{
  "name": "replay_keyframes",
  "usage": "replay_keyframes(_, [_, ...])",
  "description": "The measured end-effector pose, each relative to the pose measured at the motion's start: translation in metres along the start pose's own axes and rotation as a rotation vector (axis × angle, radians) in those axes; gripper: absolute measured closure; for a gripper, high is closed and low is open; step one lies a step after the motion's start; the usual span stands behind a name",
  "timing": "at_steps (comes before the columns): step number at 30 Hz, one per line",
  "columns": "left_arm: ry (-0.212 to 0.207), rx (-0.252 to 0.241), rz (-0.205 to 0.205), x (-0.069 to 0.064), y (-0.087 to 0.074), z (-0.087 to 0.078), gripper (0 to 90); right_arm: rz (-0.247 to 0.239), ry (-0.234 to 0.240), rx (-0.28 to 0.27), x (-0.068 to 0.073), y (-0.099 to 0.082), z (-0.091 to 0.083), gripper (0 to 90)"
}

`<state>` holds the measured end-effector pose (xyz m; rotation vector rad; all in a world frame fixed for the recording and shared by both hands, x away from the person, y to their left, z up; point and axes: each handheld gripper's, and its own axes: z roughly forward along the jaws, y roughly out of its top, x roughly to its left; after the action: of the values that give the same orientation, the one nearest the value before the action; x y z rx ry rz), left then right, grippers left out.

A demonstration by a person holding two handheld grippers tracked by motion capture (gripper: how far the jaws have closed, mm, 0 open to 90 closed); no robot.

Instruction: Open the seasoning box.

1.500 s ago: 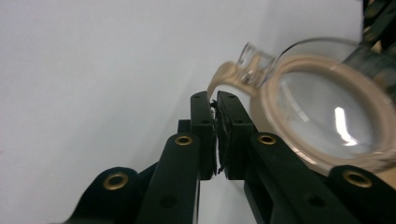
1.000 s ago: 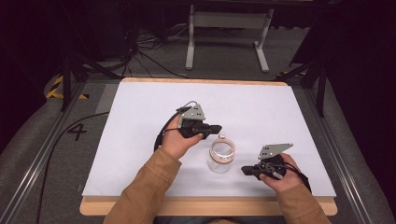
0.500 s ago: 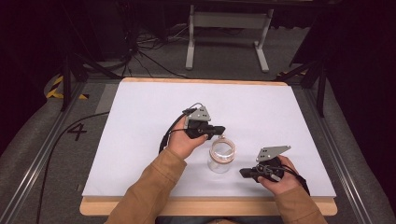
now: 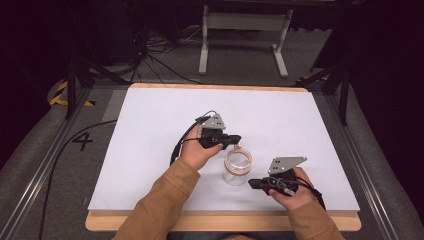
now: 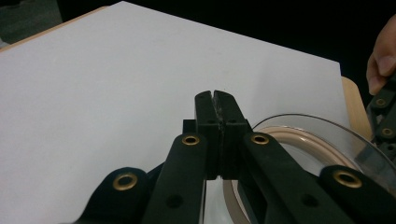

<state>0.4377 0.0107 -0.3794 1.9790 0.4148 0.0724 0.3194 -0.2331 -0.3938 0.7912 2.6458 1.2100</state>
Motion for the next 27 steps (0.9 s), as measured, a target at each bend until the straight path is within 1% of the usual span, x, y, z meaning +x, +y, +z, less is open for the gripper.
replay_keyframes(1, [0.0,0.0,-0.001,0.0,0.0,0.0,90.0,-0.007,0.008,-0.019,0.002,0.003,0.0,90.0])
replay_keyframes(2, [-0.002,-0.001,0.0,0.001,0.0,0.001,90.0,-0.009,0.011,-0.026,0.003,0.005,0.0,90.0])
replay_keyframes(4, [-0.001,0.001,0.002,0.001,0.0,0.001,90.0,-0.026,0.014,-0.033,0.007,0.01,0.0,90.0])
replay_keyframes(6, [-0.001,0.003,-0.005,0.001,-0.001,0.003,90.0,-0.034,0.012,-0.037,0.009,0.012,0.001,90.0])
replay_keyframes(9, [-0.001,0.014,-0.007,0.002,-0.001,0.004,90.0,-0.046,-0.003,-0.066,0.011,0.019,0.0,90.0])
replay_keyframes(10, [-0.001,0.014,-0.007,0.002,-0.001,0.004,90.0,-0.046,-0.003,-0.066,0.011,0.019,0.0,90.0])
replay_keyframes(11, [-0.001,0.014,-0.012,0.002,-0.001,0.004,90.0,-0.046,-0.01,-0.079,0.011,0.021,-0.001,90.0])
replay_keyframes(13, [-0.003,0.015,-0.009,0.002,-0.001,0.004,90.0,-0.047,-0.032,-0.117,0.011,0.026,-0.004,90.0])
replay_keyframes(15, [-0.004,0.012,-0.01,0.002,0.0,0.003,90.0,-0.048,-0.051,-0.142,0.01,0.03,-0.007,90.0])
replay_keyframes(16, [-0.005,0.001,-0.014,0.002,0.0,0.003,89.9,-0.048,-0.057,-0.152,0.01,0.031,-0.009,90.0])
replay_keyframes(18, [0.003,0.016,-0.011,0.002,0.0,0.001,89.8,-0.047,-0.059,-0.155,0.008,0.034,-0.01,90.0])
replay_keyframes(19, [0.0,0.006,-0.016,0.002,0.0,0.001,89.7,-0.049,-0.059,-0.151,0.008,0.035,-0.011,90.0])
replay_keyframes(20, [0.007,0.0,-0.018,0.003,0.0,-0.001,89.4,-0.051,-0.059,-0.151,0.007,0.035,-0.011,90.0])
replay_keyframes(21, [0.012,0.001,-0.014,0.003,0.0,-0.003,88.5,-0.052,-0.061,-0.152,0.007,0.036,-0.011,90.0])
replay_keyframes(22, [0.02,-0.004,-0.022,0.004,0.0,-0.005,88.2,-0.054,-0.062,-0.151,0.007,0.036,-0.011,90.0])
replay_keyframes(24, [0.027,-0.002,-0.024,0.006,0.0,-0.01,87.7,-0.056,-0.058,-0.15,0.007,0.036,-0.011,90.0])
replay_keyframes(25, [0.034,-0.003,-0.035,0.006,0.0,-0.014,87.5,-0.06,-0.057,-0.151,0.007,0.037,-0.011,90.0])
replay_keyframes(27, [0.045,-0.005,-0.034,0.006,0.0,-0.019,87.0,-0.062,-0.06,-0.155,0.005,0.038,-0.013,90.0])
